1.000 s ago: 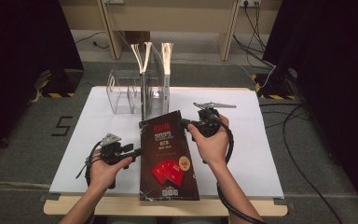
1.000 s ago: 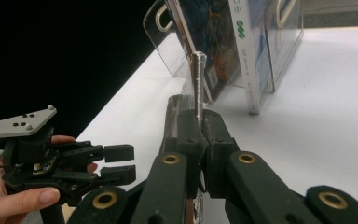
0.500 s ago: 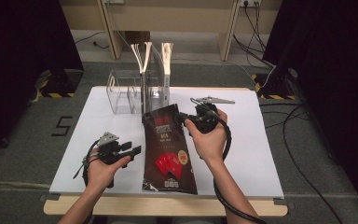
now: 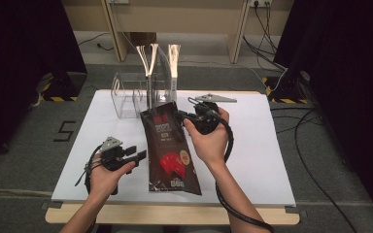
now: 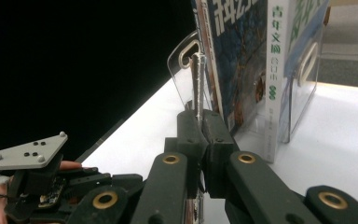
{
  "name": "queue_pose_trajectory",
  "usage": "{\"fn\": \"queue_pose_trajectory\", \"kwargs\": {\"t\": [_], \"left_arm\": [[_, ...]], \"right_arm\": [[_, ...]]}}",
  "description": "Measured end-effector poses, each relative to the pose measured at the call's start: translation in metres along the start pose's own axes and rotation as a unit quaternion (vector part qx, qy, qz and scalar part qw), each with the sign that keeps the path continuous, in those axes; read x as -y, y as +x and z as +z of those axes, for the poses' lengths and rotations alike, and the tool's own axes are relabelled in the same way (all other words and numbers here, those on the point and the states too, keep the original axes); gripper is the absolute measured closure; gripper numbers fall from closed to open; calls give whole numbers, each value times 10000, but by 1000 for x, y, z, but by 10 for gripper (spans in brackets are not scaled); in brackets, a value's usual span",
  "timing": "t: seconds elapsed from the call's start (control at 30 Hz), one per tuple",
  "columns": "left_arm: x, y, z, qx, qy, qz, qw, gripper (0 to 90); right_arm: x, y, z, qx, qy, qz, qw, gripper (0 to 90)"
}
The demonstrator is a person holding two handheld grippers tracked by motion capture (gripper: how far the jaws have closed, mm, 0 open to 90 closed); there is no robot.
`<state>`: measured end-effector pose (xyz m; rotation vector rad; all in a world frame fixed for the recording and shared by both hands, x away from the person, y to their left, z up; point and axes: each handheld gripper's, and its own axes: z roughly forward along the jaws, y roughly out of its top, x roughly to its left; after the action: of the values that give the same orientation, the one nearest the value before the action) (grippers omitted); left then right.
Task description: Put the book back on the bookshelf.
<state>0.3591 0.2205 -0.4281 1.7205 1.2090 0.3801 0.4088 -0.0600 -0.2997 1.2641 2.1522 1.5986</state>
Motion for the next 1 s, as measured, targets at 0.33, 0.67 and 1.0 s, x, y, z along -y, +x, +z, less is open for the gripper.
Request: {"fn": "queue_pose_trajectory", "kwargs": {"t": [0.33, 0.67, 1.0], "left_arm": [[-3, -3, -4, 42, -58, -3, 10000, 494], [-6, -3, -8, 45, -126, -38, 9999, 493], [-8, -2, -11, 64, -177, -64, 9998, 492]], "right_arm": [[-6, 12, 5, -5, -87, -209, 9997, 877], [-16, 20, 12, -2, -258, -312, 9992, 877], [-20, 25, 19, -61, -344, -373, 9987, 877]]}}
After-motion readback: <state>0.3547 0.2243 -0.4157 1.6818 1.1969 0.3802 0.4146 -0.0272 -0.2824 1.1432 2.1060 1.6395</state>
